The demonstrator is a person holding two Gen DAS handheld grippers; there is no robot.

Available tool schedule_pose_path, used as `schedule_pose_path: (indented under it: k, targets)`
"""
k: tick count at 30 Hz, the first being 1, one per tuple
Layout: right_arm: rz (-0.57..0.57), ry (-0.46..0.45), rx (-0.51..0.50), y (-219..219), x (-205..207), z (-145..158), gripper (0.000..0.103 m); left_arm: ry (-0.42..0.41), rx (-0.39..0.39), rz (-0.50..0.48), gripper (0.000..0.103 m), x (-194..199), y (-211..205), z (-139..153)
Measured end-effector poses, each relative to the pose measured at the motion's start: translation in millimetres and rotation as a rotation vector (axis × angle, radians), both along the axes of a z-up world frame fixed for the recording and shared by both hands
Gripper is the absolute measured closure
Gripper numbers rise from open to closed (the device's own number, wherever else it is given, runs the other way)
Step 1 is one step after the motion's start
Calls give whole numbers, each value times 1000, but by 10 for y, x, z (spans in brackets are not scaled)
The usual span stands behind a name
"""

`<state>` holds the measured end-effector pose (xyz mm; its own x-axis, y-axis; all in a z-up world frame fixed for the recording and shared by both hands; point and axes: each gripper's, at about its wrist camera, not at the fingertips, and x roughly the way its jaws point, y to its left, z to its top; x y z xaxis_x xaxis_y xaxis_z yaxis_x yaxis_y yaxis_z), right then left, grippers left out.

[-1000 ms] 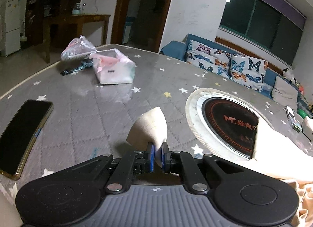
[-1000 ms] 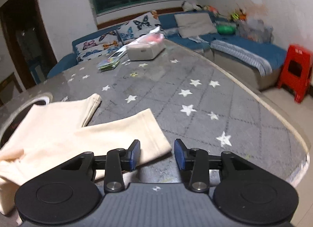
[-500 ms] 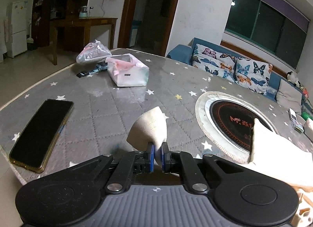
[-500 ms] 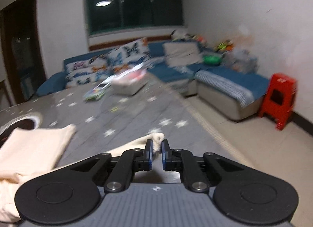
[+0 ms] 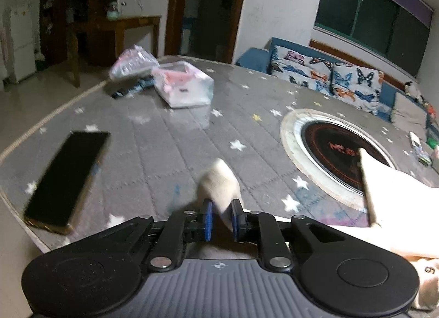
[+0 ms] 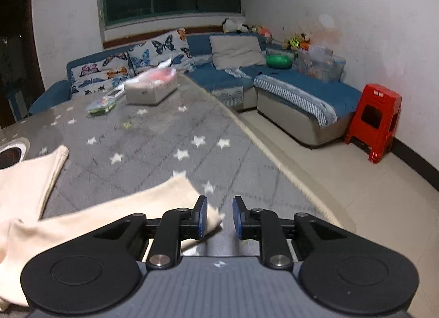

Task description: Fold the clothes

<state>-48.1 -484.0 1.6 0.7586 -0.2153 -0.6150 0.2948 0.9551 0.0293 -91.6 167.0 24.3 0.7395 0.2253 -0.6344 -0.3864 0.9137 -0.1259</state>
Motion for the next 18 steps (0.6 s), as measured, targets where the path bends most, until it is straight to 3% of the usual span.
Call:
schedule_pose_path:
  k: [3,7,18]
  targets:
    - [47,-19,-7,69,33,120,82,-11,18,14,73,32,-9,67]
    - [149,-28,18,234,140,219,77,-31,22,-36,71,130,-152,136]
    - [487,53,131,1168,636,59,77,-6,-24,-384,73,713,-1110,-35]
